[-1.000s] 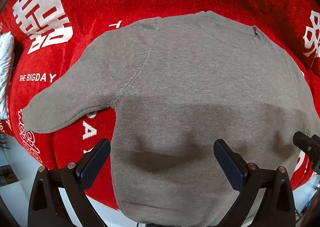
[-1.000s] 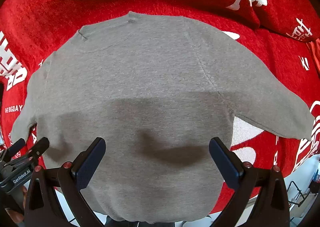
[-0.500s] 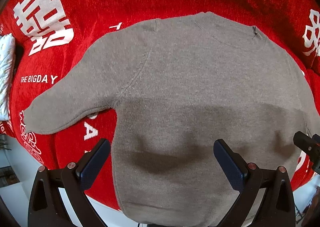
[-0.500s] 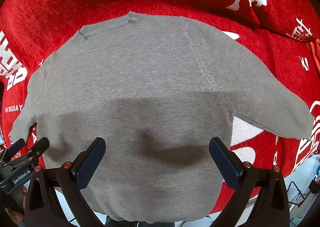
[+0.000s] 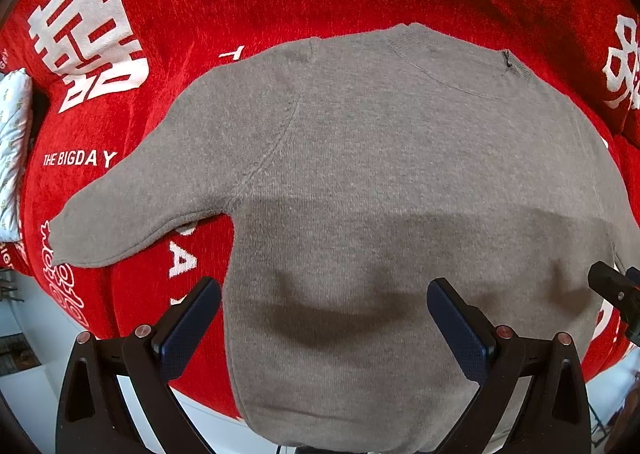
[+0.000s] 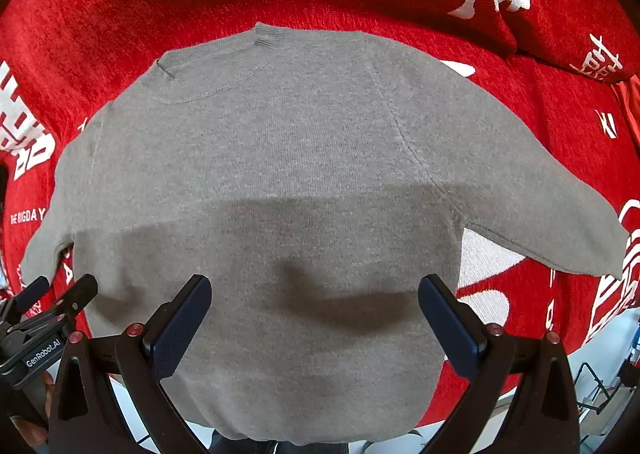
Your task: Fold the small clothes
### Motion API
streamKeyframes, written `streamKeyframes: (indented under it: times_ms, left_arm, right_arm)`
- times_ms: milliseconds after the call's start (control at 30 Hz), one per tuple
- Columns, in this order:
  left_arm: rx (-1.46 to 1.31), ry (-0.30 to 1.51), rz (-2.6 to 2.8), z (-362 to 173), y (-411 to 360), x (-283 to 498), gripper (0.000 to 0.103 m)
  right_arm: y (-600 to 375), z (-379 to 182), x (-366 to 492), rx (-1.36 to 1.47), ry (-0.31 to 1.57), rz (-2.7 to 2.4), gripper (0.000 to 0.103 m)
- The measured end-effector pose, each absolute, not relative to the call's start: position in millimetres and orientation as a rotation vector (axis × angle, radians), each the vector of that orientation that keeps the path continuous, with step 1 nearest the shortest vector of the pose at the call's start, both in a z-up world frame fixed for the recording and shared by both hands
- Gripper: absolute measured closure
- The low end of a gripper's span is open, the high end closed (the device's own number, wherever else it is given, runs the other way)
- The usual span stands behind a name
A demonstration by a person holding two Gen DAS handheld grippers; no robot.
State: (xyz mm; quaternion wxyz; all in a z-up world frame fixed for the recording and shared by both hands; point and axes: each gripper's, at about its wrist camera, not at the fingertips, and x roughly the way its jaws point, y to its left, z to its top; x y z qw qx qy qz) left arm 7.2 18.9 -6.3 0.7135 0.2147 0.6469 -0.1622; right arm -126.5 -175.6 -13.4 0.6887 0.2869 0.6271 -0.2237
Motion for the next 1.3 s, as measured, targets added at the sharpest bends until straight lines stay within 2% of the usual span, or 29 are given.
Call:
streamKeyframes:
  times_ms: [1300]
  left_arm:
    - [0.441, 1.445, -0.403, -6, 30, 6, 0.000]
  right_arm:
    - [-160, -8, -121, 0.619, 1.414, -0.511, 0.000]
